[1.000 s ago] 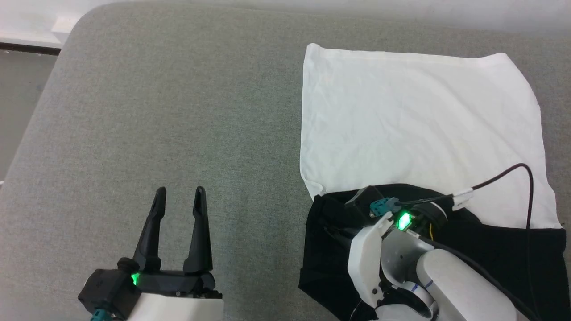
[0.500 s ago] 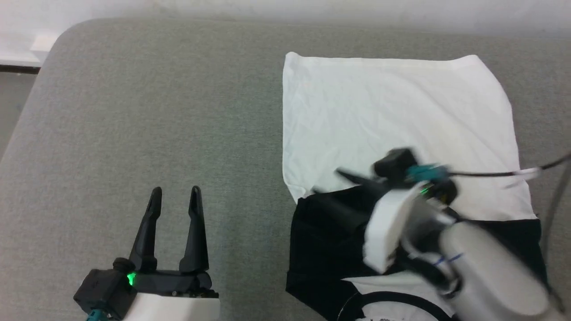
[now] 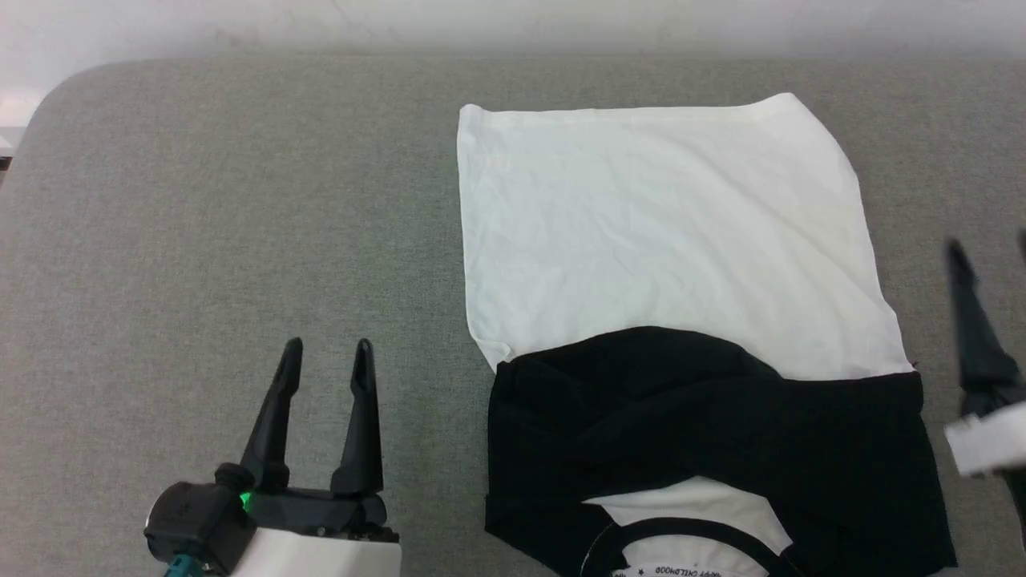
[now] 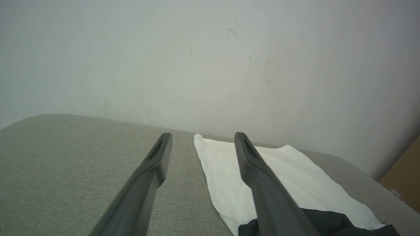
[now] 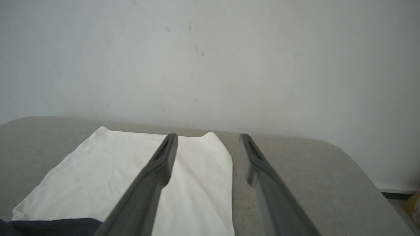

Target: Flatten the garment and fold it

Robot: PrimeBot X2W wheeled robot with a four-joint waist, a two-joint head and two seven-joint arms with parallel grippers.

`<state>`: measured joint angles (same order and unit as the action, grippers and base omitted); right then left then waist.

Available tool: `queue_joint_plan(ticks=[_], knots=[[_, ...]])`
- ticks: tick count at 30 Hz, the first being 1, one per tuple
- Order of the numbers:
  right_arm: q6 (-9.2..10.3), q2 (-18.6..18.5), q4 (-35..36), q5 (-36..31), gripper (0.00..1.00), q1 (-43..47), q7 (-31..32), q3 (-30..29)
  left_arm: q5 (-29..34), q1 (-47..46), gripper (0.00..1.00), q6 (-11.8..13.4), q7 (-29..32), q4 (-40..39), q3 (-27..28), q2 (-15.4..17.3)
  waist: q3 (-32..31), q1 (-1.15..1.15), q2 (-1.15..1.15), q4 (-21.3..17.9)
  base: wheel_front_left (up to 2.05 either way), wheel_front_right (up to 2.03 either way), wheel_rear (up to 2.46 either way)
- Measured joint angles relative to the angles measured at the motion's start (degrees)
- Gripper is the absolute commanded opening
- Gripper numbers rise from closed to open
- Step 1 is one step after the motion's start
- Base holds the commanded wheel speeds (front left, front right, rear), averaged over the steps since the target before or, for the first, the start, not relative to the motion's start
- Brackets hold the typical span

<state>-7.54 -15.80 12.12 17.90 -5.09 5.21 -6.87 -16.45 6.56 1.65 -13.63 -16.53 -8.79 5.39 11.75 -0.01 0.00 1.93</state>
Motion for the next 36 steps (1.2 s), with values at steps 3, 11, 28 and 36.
queue_joint_plan(ticks=[3,11,28,36], knots=[[0.00,5.4,2.5,-3.2,1.00,5.7,-2.7,-6.0,0.0,0.6,1.00,0.1,0.0,0.6,-0.3,0.1,-0.2,0.00,0.00,-0.4,0.00,0.00,0.00],[0.00,11.5,4.1,-6.1,1.00,12.5,-5.3,-8.0,0.3,1.2,1.00,1.4,1.1,0.0,-0.1,0.5,0.2,0.00,0.00,-2.1,0.00,0.00,0.00],[0.00,11.0,9.0,-4.8,1.00,5.2,-5.9,-6.4,1.9,-47.5,1.00,-6.1,34.5,1.9,-1.7,11.5,11.8,0.02,0.00,-4.1,0.00,0.00,0.00],[0.00,9.1,9.3,-3.6,1.00,1.4,-6.0,-6.0,-1.4,-67.1,1.00,-8.1,50.3,16.2,-5.5,13.3,19.3,0.03,0.00,-5.0,0.00,0.00,0.00]])
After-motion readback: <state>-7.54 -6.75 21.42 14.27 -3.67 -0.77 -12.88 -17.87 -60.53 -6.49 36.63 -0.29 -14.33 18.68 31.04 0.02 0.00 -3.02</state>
